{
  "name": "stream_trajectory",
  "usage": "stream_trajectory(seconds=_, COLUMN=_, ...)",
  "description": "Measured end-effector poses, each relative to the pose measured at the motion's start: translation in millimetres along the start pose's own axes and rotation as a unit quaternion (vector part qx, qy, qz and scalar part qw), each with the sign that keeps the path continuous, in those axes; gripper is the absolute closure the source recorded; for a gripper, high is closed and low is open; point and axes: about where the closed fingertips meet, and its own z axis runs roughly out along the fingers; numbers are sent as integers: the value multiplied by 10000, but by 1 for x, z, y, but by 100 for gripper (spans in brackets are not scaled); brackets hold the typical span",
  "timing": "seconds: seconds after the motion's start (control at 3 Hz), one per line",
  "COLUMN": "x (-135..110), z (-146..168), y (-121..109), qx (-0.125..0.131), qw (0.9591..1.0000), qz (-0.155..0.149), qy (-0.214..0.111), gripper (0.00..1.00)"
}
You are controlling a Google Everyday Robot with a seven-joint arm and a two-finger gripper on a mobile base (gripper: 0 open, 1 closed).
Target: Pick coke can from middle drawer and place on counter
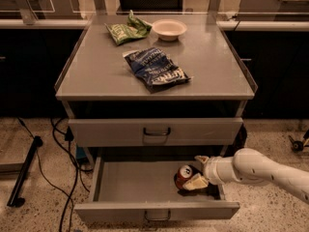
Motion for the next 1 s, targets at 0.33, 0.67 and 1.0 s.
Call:
stream_trajectory(seconds=0.33, x=6, z=15, y=2, qx=-96, qw=9999, qz=101, qy=14, gripper=26)
stream_trajectory(seconds=0.67, x=11, z=29, y=8, qx=-217, qw=9996, qz=181, qy=28, gripper=25)
stream_trajectory(seconds=1.0, x=11, z=42, y=17, qx=-354, qw=9991, qz=233, qy=3, gripper=26)
